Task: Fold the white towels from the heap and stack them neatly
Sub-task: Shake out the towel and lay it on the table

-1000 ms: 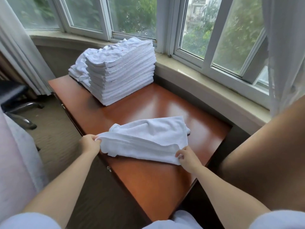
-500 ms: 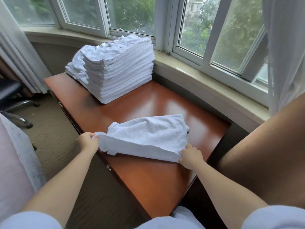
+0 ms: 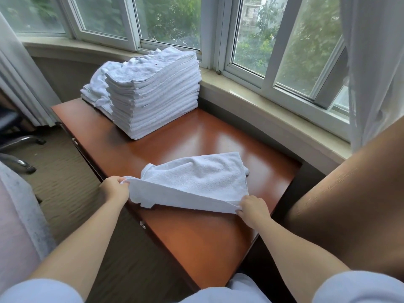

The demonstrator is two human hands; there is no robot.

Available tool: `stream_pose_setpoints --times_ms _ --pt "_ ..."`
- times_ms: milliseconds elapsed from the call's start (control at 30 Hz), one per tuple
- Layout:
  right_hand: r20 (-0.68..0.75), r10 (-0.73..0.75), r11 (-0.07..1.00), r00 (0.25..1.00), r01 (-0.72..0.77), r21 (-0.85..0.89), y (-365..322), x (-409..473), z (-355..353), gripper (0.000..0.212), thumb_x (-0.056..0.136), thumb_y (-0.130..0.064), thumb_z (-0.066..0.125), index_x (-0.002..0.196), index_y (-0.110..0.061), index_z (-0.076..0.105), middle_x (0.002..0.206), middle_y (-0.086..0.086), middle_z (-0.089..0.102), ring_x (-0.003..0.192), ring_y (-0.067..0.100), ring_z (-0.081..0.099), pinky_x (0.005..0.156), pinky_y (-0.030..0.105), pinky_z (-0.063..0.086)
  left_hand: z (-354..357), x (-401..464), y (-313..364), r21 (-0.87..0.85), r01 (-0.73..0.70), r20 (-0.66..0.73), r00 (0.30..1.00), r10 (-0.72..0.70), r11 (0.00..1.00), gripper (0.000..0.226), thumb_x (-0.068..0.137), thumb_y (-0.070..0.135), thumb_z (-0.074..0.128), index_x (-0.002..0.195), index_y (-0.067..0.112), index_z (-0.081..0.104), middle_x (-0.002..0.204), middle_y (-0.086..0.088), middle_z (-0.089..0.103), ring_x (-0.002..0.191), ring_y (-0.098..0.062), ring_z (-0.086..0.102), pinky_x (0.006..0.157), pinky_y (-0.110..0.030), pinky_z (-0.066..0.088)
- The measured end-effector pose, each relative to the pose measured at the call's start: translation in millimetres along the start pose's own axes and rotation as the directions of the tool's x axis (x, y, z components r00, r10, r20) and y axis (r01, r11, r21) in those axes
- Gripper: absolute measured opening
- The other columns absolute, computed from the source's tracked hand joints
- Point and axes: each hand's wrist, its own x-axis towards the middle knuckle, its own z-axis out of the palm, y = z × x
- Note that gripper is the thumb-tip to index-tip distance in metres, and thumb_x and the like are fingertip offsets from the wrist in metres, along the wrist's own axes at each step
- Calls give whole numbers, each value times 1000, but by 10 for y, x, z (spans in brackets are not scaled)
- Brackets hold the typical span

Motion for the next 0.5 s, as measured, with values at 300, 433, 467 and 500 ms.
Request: stream_pose_setpoints --times_ms 300,433,467,500 --pt "-278 456 789 846 -240 566 -52 219 -651 25 95 -19 52 96 -9 74 96 13 65 87 28 53 66 30 34 -192 48 229 -29 -182 -138 975 176 983 29 94 3 46 106 1 73 112 -25 65 100 -42 58 84 -39 45" --pt "-467 603 657 647 -71 750 -77 390 -1393 23 93 -13 58 108 -12 75 105 7 68 106 28 46 82 31 38 -454 152 714 -153 -363 -369 884 288 919 26 94 1 49 109 -2 70 118 -19 63 106 -39 57 87 -40 43" --pt "-502 621 644 602 -26 765 -84 420 -1584 24 92 -9 56 109 -11 74 108 6 68 106 29 45 85 34 40 -514 153 867 -205 -409 -435 852 292 889 25 94 0 50 108 -3 70 117 -19 64 105 -38 59 87 -39 44" --pt "-531 631 640 565 7 768 -92 447 -1763 25 93 -8 55 111 -10 73 111 3 68 106 29 44 86 36 43 -569 153 1018 -255 -449 -493 823 284 856 24 93 -2 51 108 -4 70 116 -20 64 104 -38 60 88 -38 43"
